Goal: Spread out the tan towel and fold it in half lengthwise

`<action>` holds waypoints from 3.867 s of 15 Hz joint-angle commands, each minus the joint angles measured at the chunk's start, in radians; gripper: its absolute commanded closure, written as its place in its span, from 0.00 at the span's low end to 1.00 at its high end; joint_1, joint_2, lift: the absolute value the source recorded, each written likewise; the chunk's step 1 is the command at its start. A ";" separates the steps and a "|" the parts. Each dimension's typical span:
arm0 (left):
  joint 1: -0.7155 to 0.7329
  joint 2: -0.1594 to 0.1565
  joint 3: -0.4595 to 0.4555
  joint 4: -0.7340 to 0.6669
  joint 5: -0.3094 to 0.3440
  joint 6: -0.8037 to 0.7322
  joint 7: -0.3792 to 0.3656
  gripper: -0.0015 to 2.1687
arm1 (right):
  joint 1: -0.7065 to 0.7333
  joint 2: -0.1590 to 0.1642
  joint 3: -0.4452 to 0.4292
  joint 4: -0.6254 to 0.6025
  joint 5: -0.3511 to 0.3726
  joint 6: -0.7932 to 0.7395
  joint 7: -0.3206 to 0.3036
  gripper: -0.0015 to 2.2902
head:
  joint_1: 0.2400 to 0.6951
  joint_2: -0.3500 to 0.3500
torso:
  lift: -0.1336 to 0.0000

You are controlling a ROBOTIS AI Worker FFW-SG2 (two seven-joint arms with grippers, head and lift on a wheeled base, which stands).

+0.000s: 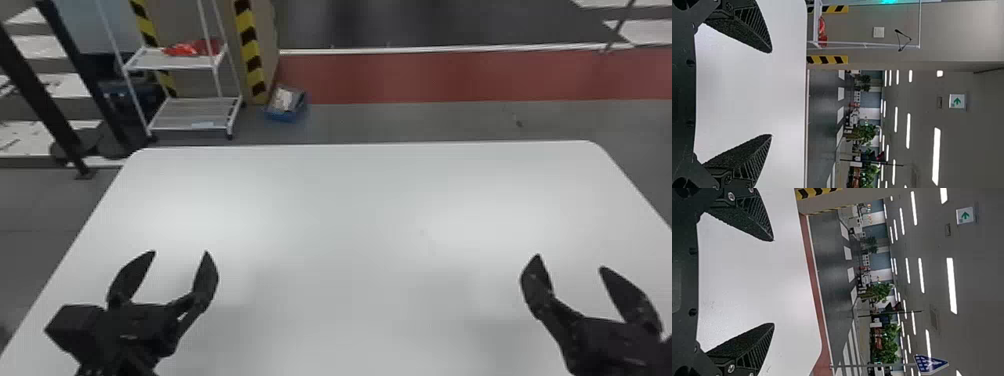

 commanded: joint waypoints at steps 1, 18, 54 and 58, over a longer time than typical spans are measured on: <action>-0.001 0.000 0.000 0.000 0.000 0.000 -0.001 0.05 | -0.001 -0.002 -0.002 0.001 0.000 0.000 0.000 0.05 | 1.00 0.59 | 0.08; -0.001 0.000 -0.003 0.002 -0.002 0.003 -0.004 0.05 | -0.001 -0.002 0.000 0.003 0.000 0.000 0.000 0.05 | 1.00 0.59 | 0.08; -0.001 0.002 -0.003 0.008 0.000 0.003 -0.007 0.05 | -0.001 -0.002 -0.002 0.015 -0.002 -0.003 0.000 0.05 | 1.00 0.59 | 0.08; -0.001 0.002 -0.003 0.005 0.000 0.003 -0.024 0.05 | 0.000 -0.002 -0.003 0.018 -0.002 -0.006 0.000 0.05 | 1.00 0.58 | 0.08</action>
